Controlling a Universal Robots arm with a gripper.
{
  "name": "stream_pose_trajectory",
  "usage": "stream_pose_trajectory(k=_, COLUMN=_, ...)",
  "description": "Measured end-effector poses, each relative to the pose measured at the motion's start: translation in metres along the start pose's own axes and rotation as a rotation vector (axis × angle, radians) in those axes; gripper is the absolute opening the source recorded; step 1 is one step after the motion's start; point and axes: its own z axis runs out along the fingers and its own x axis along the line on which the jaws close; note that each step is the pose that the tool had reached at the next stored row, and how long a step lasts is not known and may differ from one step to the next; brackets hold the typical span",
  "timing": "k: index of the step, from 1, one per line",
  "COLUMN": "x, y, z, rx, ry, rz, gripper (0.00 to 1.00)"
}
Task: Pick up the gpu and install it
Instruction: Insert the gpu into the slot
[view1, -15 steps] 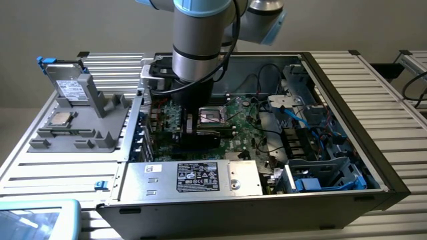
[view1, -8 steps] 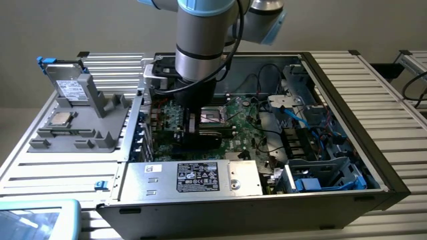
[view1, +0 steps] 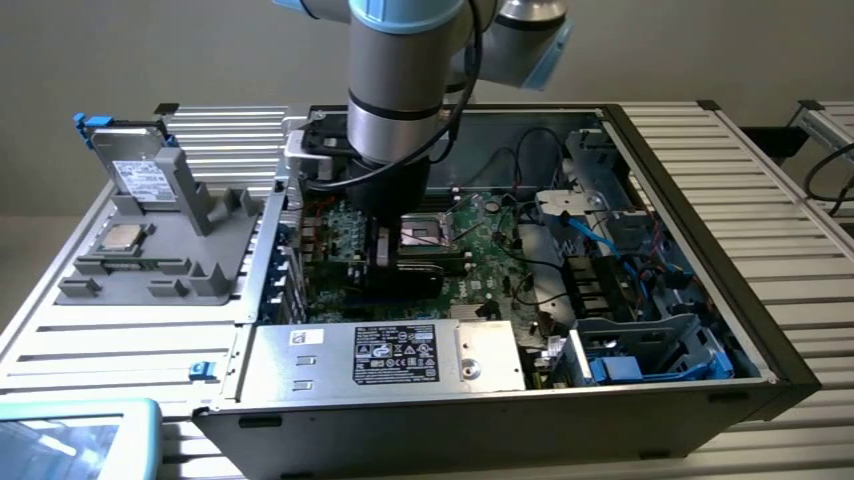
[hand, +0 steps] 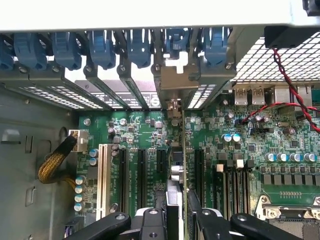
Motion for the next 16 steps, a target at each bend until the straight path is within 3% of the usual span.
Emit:
stream_pose_trajectory(k=6, x=0.0001, y=0.0003, z=-0.001, rx=0.0008, ry=0.0008, rz=0.0, gripper=0.27)
stream_pose_trajectory(k=12, x=0.0002, y=0.0011, z=-0.0045, rx=0.0037, ry=0.0172, rz=0.002, gripper=0.27)
stream_pose_trajectory(k=16, x=0.0002, y=0.0011, z=-0.0046, rx=0.0039, ry=0.0189, rz=0.002, gripper=0.27)
